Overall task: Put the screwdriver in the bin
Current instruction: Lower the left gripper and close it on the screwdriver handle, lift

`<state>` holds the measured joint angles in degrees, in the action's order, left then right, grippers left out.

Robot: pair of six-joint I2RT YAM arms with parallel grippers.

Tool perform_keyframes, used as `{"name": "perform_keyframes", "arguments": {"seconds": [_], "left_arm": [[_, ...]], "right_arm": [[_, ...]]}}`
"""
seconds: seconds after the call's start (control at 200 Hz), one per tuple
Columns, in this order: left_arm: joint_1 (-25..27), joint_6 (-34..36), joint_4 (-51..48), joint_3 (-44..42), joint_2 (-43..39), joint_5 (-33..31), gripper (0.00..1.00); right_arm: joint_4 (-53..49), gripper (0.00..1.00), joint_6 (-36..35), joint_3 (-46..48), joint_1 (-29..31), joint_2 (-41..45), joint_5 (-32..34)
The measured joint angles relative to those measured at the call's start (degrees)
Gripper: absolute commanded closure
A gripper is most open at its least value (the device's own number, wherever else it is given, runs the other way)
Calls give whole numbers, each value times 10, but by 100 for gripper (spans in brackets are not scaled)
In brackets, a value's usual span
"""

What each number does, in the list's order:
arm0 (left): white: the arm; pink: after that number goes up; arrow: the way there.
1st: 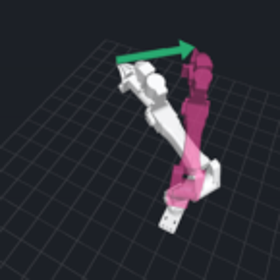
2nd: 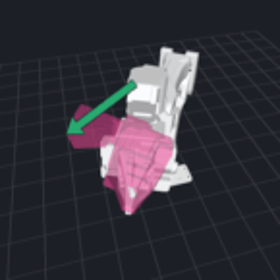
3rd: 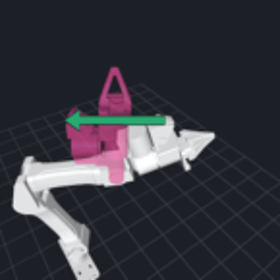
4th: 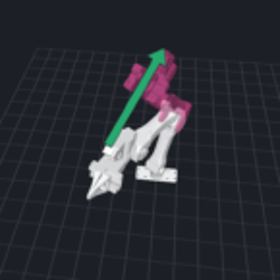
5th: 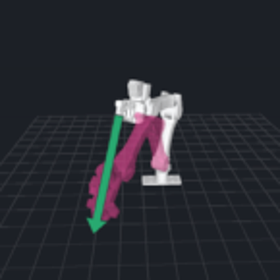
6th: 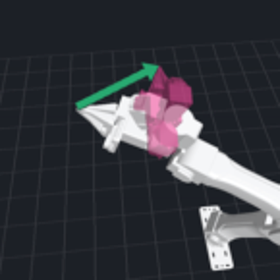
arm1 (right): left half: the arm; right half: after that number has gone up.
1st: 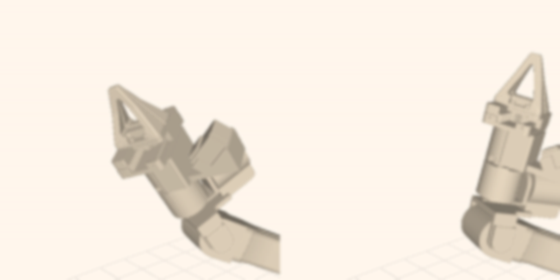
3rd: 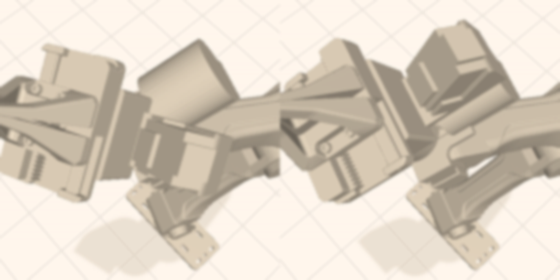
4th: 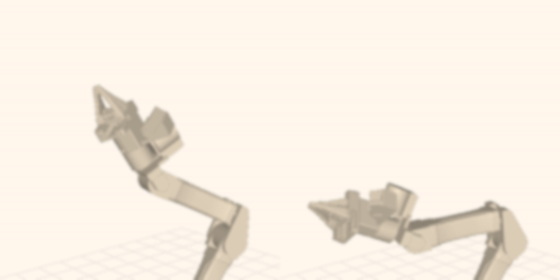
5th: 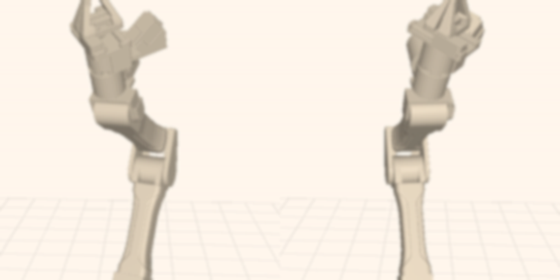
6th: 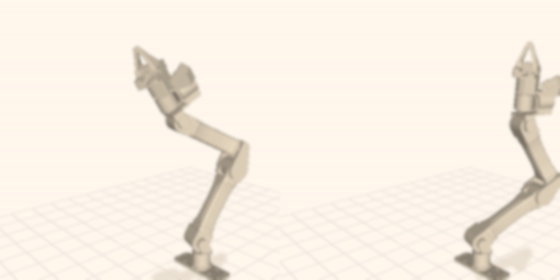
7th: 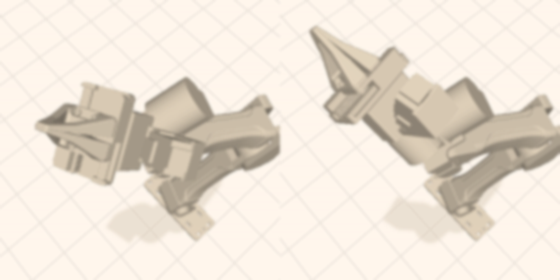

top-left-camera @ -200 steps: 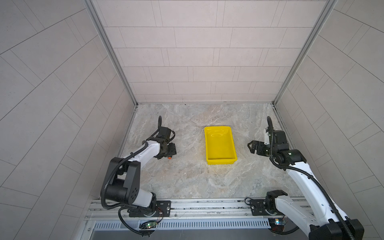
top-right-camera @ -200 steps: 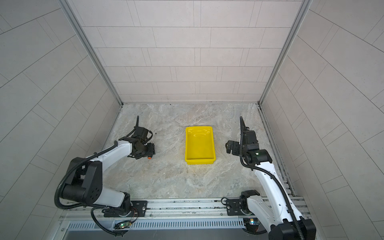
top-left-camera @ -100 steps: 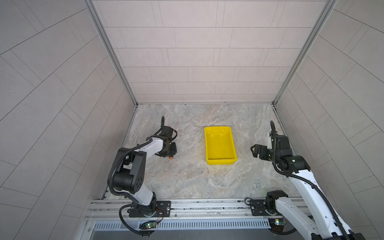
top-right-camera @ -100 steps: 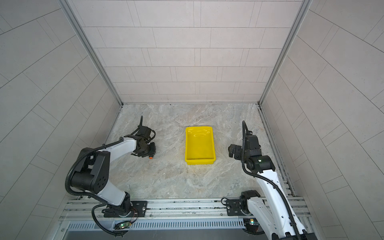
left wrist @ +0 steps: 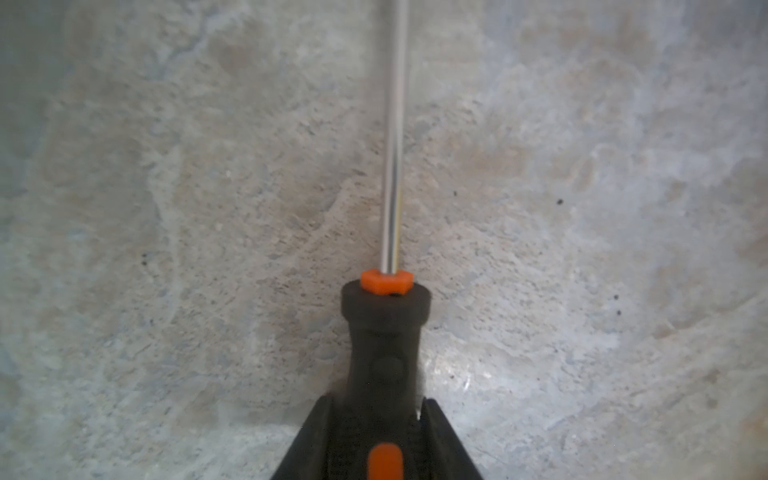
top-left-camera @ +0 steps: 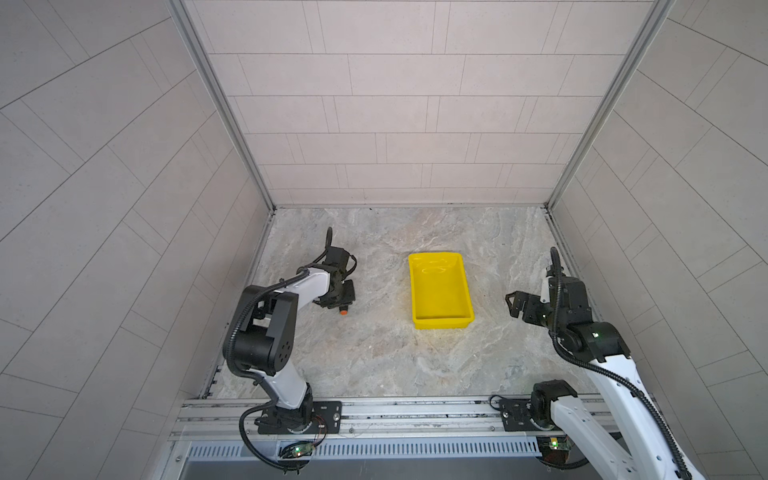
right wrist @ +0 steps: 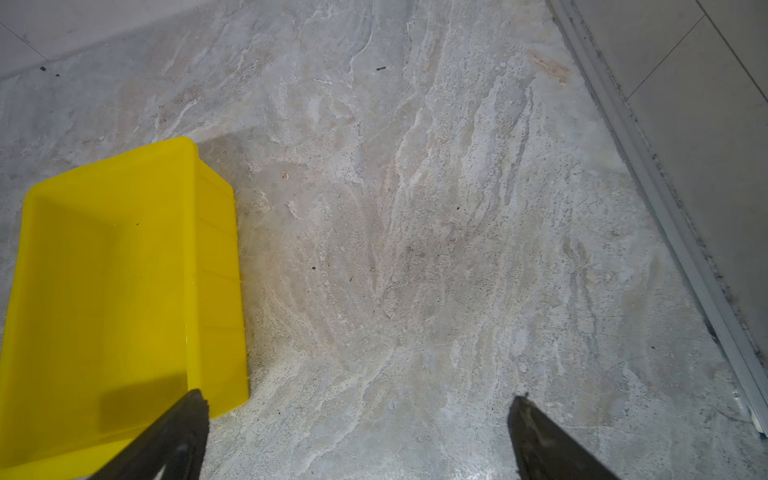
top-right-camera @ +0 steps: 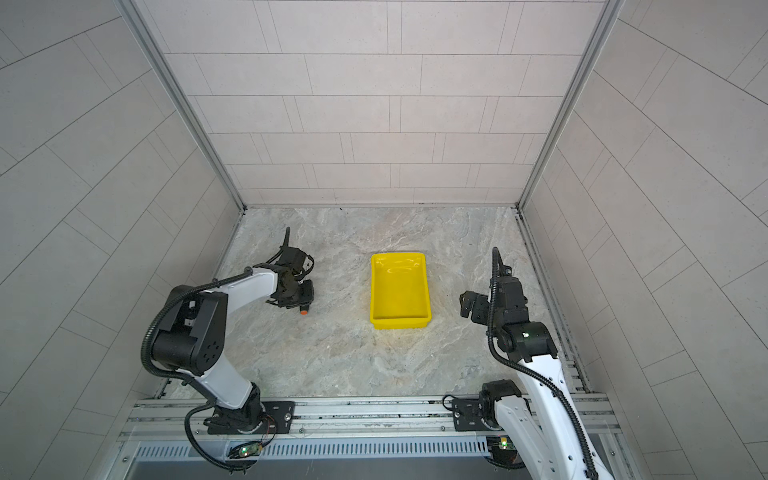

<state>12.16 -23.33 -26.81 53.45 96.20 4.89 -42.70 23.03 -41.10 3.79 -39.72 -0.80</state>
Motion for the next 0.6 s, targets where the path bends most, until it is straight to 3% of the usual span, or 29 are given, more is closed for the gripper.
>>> {"name": "perform_keyframes", "arguments": {"seconds": [0.09,0.42,0.601], "left_arm": [[0,-1,-2,3,2,0,83],[10,-3,-49,24,-5,-4,85],[39,-7,-89,64,-46,-7,92]], "right_arm": [[-1,0,2,0,0,0,-3],[-28,0,15,0,0,22,-47],[-43,0,15,0,0,40,-63]]}}
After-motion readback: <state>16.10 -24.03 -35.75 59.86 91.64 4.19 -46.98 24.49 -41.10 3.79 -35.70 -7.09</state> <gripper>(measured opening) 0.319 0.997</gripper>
